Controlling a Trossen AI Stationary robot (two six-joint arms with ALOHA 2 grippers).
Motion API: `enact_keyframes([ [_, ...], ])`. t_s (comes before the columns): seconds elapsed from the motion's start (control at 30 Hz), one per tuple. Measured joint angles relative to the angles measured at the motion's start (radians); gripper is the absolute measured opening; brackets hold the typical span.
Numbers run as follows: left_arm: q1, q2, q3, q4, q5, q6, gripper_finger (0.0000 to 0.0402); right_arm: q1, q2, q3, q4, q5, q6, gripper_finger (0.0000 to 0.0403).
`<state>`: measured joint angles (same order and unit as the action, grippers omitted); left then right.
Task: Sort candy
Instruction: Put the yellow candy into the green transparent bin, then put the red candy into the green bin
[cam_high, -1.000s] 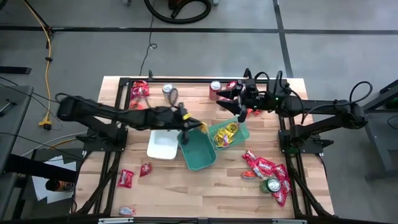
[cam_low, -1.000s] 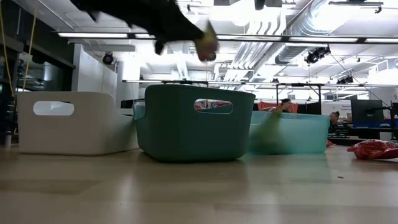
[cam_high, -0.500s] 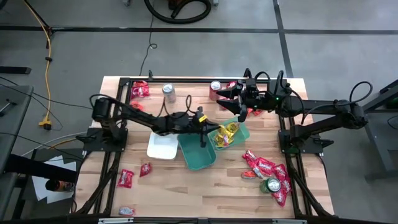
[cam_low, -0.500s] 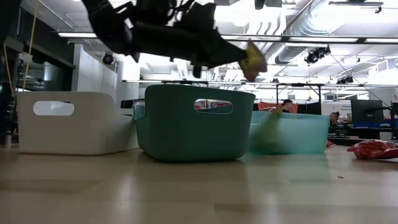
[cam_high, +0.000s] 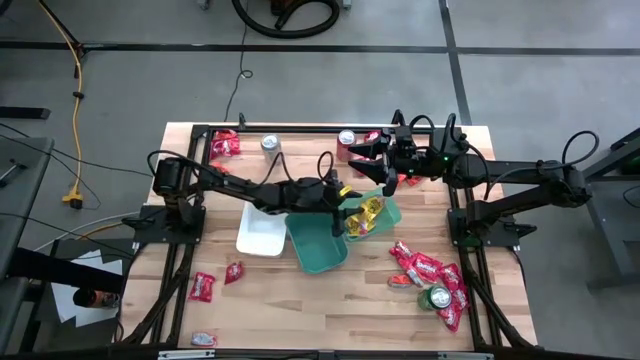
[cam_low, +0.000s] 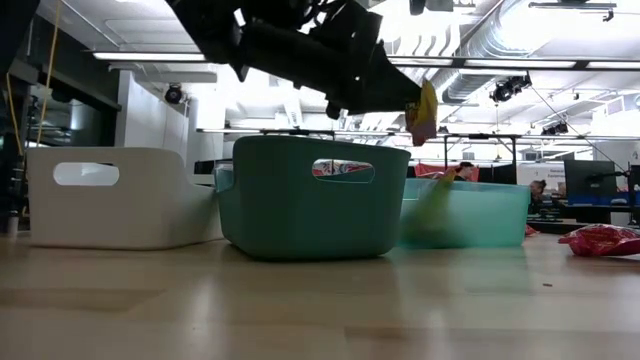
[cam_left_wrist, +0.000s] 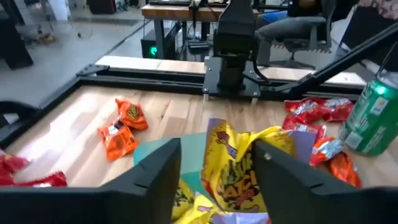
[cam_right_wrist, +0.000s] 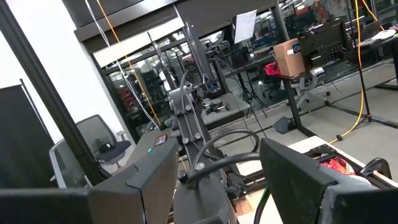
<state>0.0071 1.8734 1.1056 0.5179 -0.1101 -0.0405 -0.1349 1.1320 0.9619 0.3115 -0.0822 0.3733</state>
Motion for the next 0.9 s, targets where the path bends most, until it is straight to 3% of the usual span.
enact_keyframes([
  [0.13, 0.001, -0.029, 0.002, -0.058, 0.024, -0.050, 0.0214, -0.001, 0.000, 0.000, 0.000, 0.000, -0.010, 0.0222],
  [0.33, 0.044, -0.059, 0.000, -0.231, 0.044, -0.151, 0.0220, -0.007, -0.003, 0.000, 0.000, 0.000, -0.041, 0.0222],
  [0.43, 0.048, -0.059, 0.000, -0.229, 0.121, -0.164, 0.0220, -0.012, -0.003, 0.000, -0.003, 0.001, -0.042, 0.0222],
  [0.57, 0.031, -0.060, 0.010, -0.229, 0.131, -0.175, 0.0220, -0.016, -0.003, 0.000, -0.034, 0.001, -0.042, 0.0222],
  [0.77, 0.026, -0.060, 0.139, -0.497, 0.070, -0.057, 0.0220, -0.016, -0.043, 0.000, -0.284, 0.000, -0.062, 0.0222],
  [0.9, 0.048, -0.144, 0.214, -0.678, 0.083, 0.002, 0.0220, -0.012, -0.104, 0.000, -0.429, -0.001, -0.003, 0.0222],
])
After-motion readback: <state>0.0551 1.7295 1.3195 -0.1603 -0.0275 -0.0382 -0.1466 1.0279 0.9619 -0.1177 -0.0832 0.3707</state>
